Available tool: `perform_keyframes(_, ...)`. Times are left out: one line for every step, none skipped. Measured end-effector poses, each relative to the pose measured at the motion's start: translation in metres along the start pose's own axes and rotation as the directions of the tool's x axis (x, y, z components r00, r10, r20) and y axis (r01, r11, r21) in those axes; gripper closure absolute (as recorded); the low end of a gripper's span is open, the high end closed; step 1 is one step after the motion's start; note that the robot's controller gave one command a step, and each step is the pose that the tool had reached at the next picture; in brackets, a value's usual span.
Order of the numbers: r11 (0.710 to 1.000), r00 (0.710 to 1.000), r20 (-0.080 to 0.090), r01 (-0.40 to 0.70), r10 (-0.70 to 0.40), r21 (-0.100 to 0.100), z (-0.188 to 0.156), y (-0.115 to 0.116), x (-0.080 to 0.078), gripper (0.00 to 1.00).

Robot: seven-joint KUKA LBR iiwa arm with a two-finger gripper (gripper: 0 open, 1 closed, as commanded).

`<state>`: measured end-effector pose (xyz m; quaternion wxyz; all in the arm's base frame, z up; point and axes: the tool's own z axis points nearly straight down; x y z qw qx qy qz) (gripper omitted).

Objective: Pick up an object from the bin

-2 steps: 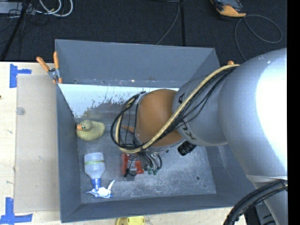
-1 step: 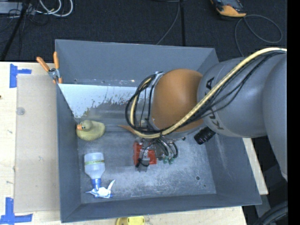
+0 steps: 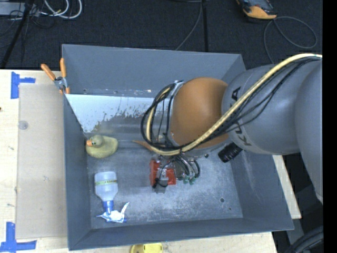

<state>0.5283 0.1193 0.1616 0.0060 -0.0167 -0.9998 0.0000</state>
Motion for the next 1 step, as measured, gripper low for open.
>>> perform_keyframes(1.0, 1.0, 0.0, 0.004, -0.004, 0.0, -0.1163, 0.0013, 0.0069, 1.0)
